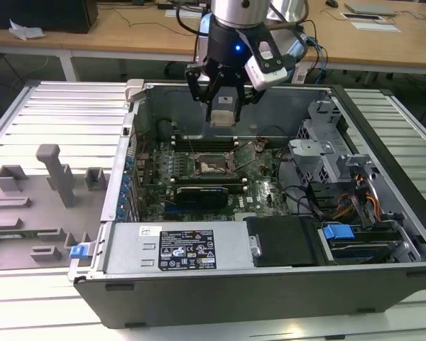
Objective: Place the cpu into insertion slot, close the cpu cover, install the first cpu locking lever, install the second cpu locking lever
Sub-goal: 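Place the cpu into insertion slot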
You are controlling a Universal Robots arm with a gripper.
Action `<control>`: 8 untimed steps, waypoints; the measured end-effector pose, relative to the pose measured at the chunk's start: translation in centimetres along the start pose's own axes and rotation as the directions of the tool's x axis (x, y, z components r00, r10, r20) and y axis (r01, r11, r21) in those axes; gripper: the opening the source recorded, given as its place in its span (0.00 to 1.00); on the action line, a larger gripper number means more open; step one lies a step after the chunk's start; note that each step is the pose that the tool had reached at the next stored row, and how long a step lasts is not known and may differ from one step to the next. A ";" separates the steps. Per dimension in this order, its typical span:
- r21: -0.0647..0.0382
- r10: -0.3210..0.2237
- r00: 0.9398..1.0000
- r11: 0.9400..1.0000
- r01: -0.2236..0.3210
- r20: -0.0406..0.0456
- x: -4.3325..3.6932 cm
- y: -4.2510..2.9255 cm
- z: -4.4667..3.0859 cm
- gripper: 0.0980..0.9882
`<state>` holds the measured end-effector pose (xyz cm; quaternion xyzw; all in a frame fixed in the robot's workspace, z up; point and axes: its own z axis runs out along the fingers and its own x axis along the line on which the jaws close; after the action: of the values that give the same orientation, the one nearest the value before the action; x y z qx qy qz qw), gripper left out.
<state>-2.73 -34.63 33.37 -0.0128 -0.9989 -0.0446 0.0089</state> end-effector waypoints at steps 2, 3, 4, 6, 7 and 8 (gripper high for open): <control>0.000 0.000 1.000 1.000 0.000 0.000 0.03 -0.04 0.44 0.50; 0.000 0.000 1.000 1.000 0.000 0.000 0.05 -0.07 0.73 0.50; 0.000 0.000 1.000 1.000 0.000 0.000 0.06 -0.08 0.89 0.50; 0.002 0.002 1.000 1.000 -0.002 0.001 0.09 -0.13 1.40 0.50; 0.002 0.029 1.000 1.000 -0.029 0.003 0.09 -0.14 1.50 0.50; 0.001 0.049 0.999 0.999 -0.049 0.005 0.09 -0.14 1.53 0.50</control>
<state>-2.85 -34.63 31.83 -0.0374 -0.9983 -0.0436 0.0077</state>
